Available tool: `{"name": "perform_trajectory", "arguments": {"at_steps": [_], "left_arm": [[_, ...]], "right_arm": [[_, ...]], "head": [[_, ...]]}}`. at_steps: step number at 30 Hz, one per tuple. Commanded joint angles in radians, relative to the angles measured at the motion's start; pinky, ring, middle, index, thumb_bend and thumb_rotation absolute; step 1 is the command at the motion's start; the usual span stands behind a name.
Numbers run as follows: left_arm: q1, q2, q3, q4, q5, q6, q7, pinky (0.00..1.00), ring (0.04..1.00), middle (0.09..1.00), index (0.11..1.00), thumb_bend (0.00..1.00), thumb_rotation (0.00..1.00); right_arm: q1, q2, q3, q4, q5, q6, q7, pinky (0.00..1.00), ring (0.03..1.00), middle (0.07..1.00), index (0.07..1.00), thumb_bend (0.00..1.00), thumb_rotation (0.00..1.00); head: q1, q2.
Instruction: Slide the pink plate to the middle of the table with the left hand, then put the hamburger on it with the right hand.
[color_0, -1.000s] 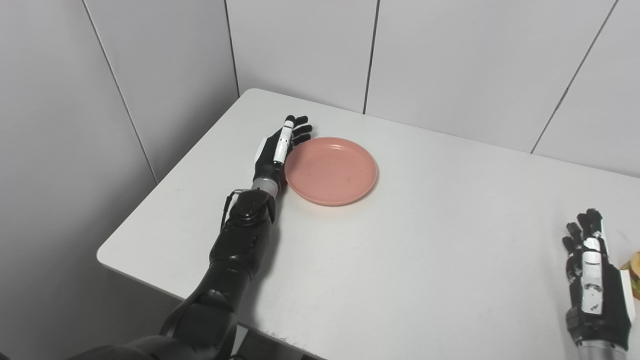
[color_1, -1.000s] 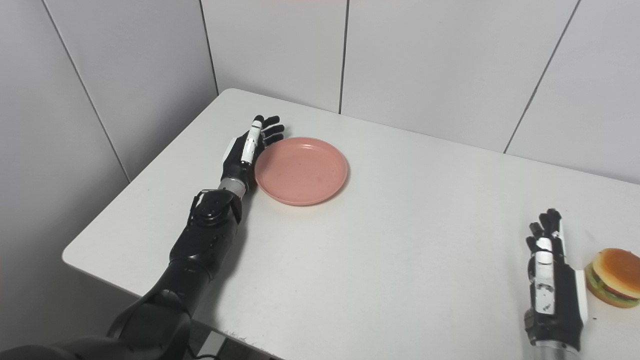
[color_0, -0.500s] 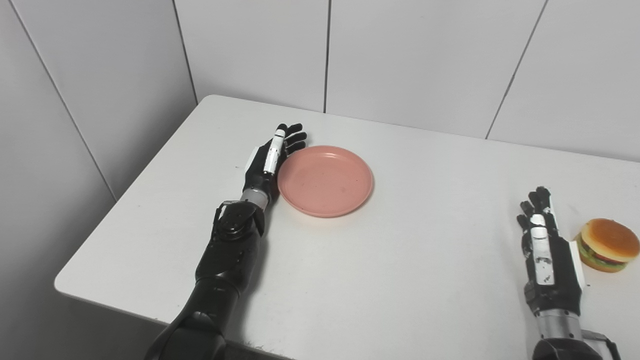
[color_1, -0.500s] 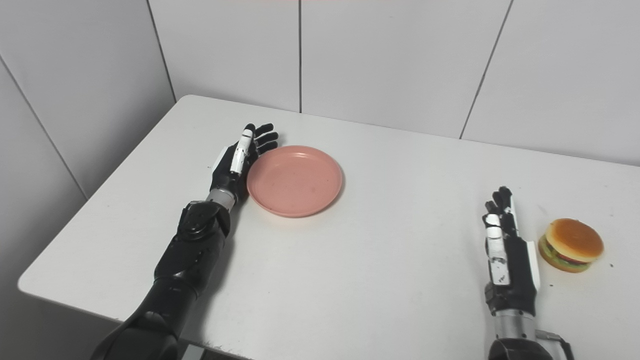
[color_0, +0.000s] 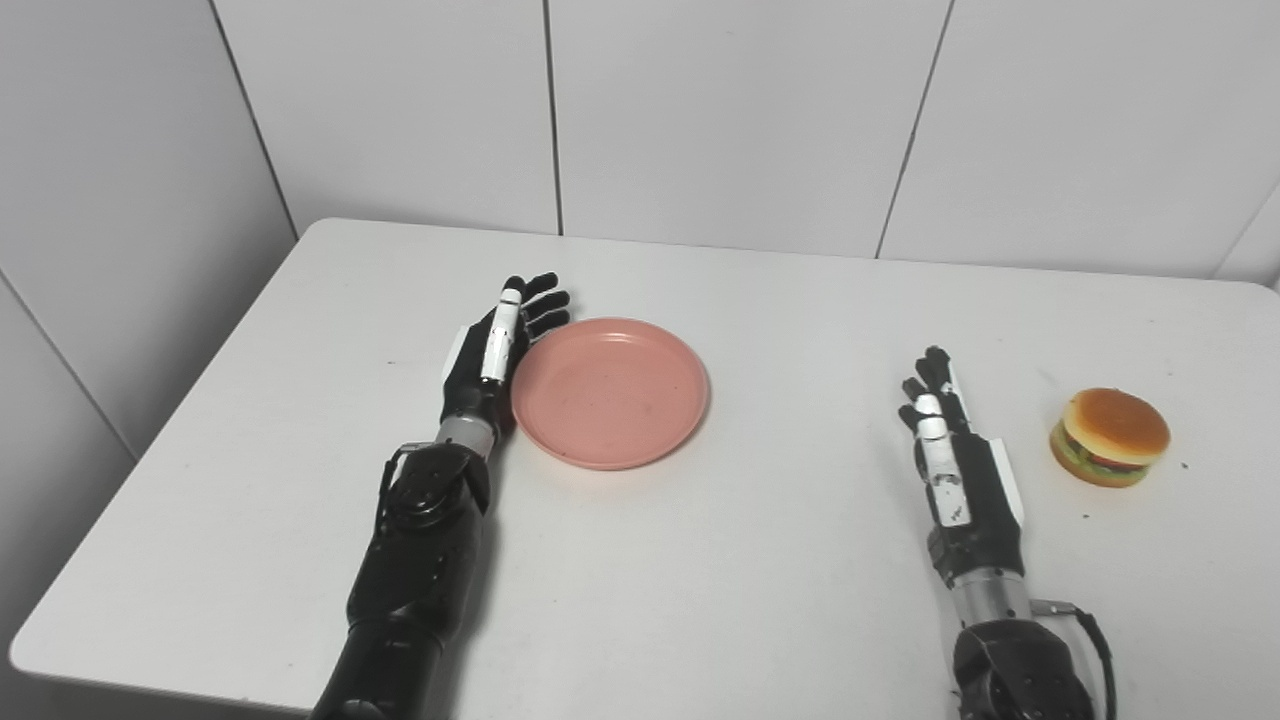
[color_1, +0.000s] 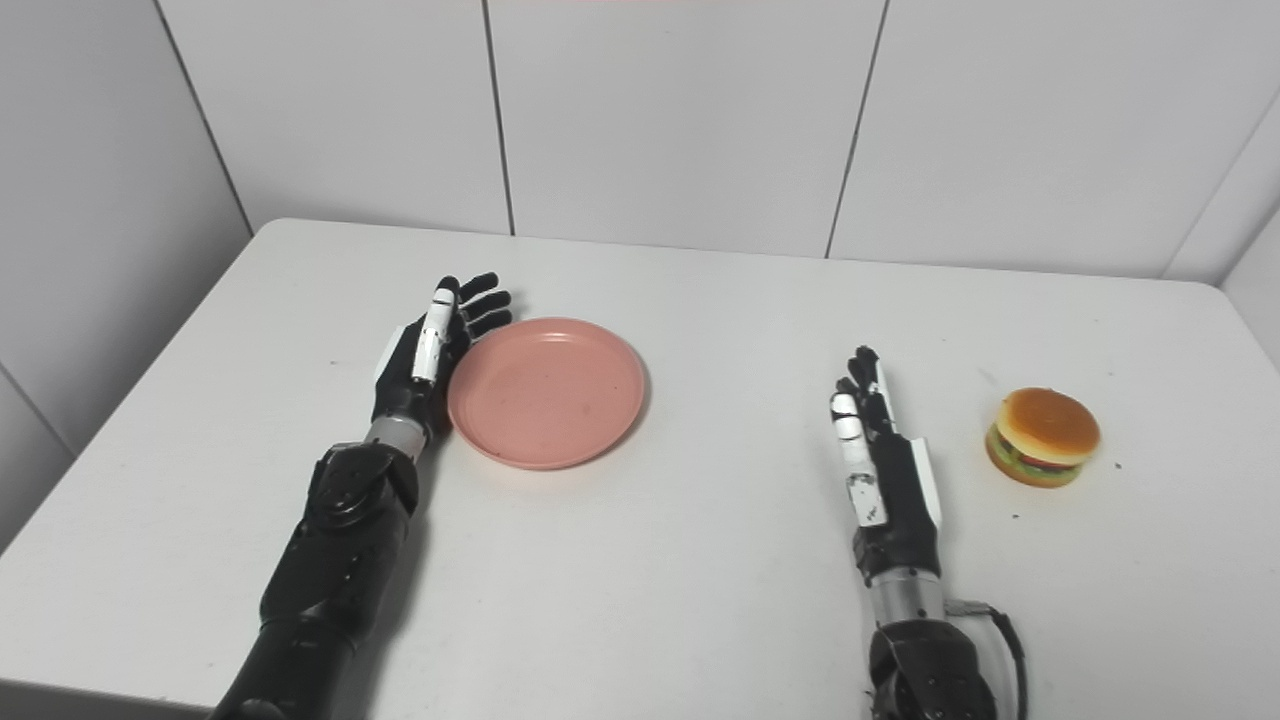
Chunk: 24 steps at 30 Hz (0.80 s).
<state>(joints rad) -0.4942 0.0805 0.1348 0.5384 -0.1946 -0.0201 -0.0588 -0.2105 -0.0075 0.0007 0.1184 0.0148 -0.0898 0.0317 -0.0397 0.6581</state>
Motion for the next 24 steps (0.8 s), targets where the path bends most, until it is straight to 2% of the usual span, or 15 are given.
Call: {"name": "perform_trajectory", "arguments": {"at_steps": [1, 6, 8, 11, 16, 21, 24], "left_arm": [[0.003, -0.012, -0.006, -0.005, -0.013, 0.016, -0.02, 0.78, 0.801, 0.786, 0.761, 0.41, 1.0], [0.014, -0.02, -0.016, 0.0, -0.016, -0.005, -0.052, 0.79, 0.812, 0.797, 0.766, 0.42, 1.0], [0.022, -0.028, -0.018, -0.019, -0.011, 0.001, -0.05, 0.78, 0.802, 0.785, 0.749, 0.41, 1.0], [0.039, -0.04, -0.033, -0.068, -0.001, 0.045, -0.05, 0.79, 0.812, 0.791, 0.754, 0.42, 1.0], [0.051, -0.06, -0.061, -0.1, -0.008, 0.071, -0.065, 0.82, 0.835, 0.814, 0.776, 0.43, 1.0], [0.069, -0.098, -0.072, -0.133, -0.01, 0.1, -0.06, 0.83, 0.84, 0.812, 0.779, 0.41, 1.0], [0.079, -0.112, -0.081, -0.129, -0.002, 0.089, -0.064, 0.83, 0.828, 0.799, 0.768, 0.4, 1.0]], "right_arm": [[-0.016, 0.013, 0.006, -0.014, -0.009, 0.009, -0.009, 0.98, 0.979, 1.0, 1.0, 0.59, 0.92], [-0.021, 0.023, 0.009, -0.004, -0.004, 0.01, -0.009, 1.0, 0.994, 1.0, 1.0, 0.6, 0.9], [-0.023, 0.025, 0.013, 0.002, -0.011, 0.003, -0.011, 1.0, 0.988, 1.0, 1.0, 0.59, 0.91], [-0.027, 0.029, 0.018, 0.005, -0.022, -0.005, -0.017, 0.98, 0.975, 0.998, 1.0, 0.58, 0.9], [-0.033, 0.028, 0.018, 0.023, -0.015, -0.027, -0.011, 0.99, 0.978, 0.999, 1.0, 0.58, 0.9], [-0.03, 0.026, 0.018, 0.007, -0.018, -0.013, -0.014, 0.98, 0.977, 0.997, 1.0, 0.59, 0.88], [-0.029, 0.026, 0.017, 0.006, -0.015, -0.015, -0.014, 0.97, 0.973, 0.992, 1.0, 0.58, 0.89]], "head": [[-0.016, 0.001], [-0.049, 0.007], [-0.075, 0.01], [-0.096, 0.012], [-0.092, 0.018], [-0.085, 0.022], [-0.081, 0.024]]}}
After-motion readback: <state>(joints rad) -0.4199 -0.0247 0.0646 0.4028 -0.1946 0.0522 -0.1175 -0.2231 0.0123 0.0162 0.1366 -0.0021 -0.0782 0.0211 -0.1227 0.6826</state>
